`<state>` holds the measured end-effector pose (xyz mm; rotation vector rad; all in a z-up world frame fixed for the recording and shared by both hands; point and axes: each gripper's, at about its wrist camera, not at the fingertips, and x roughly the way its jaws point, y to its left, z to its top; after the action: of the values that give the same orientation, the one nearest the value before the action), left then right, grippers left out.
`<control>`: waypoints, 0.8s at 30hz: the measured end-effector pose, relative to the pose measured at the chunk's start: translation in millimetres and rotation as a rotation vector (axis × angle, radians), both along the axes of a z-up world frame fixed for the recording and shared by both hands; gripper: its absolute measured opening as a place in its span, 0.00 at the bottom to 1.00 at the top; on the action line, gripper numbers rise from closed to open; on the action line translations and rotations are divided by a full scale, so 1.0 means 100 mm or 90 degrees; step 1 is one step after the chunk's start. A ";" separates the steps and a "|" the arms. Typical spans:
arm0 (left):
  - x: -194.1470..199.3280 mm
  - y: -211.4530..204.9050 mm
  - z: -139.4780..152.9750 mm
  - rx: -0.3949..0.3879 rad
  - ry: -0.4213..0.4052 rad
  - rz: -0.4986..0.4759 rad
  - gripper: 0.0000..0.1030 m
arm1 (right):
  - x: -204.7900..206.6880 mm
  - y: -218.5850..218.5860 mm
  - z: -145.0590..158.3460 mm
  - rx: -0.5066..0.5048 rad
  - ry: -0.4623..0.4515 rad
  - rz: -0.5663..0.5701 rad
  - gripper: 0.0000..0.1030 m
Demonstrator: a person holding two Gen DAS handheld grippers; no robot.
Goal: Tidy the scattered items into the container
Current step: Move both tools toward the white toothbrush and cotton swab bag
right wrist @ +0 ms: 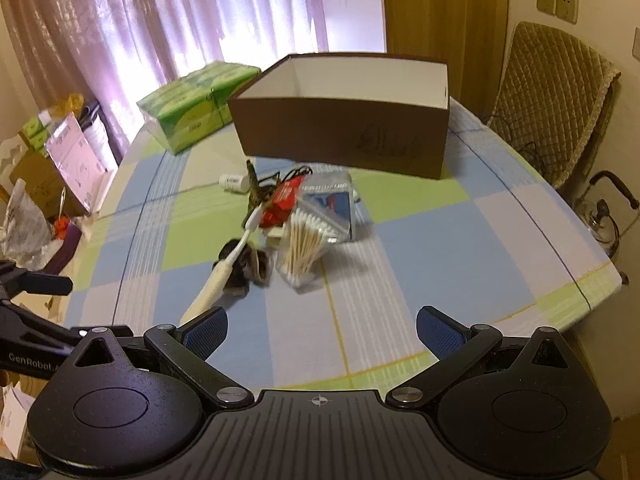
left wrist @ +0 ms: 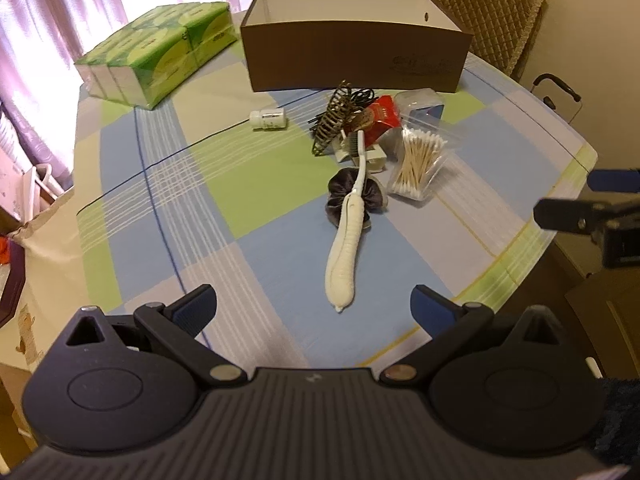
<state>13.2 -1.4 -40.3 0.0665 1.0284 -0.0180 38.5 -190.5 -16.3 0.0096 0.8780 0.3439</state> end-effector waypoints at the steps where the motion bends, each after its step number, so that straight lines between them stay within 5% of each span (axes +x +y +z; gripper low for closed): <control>1: 0.03 -0.01 -0.02 0.002 -0.004 -0.004 0.99 | 0.03 0.00 -0.02 0.000 -0.005 0.003 1.00; 18: 0.48 -0.20 -0.44 0.007 -0.026 -0.098 0.89 | 0.45 -0.13 -0.40 0.004 -0.028 0.048 1.00; 24: 0.63 -0.20 -0.56 0.006 -0.004 -0.113 0.80 | 0.59 -0.14 -0.55 0.031 0.008 0.064 1.00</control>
<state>76.0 -21.7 -96.8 0.1669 1.0134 -0.1747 97.9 -204.7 -71.5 0.0129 0.8845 0.4600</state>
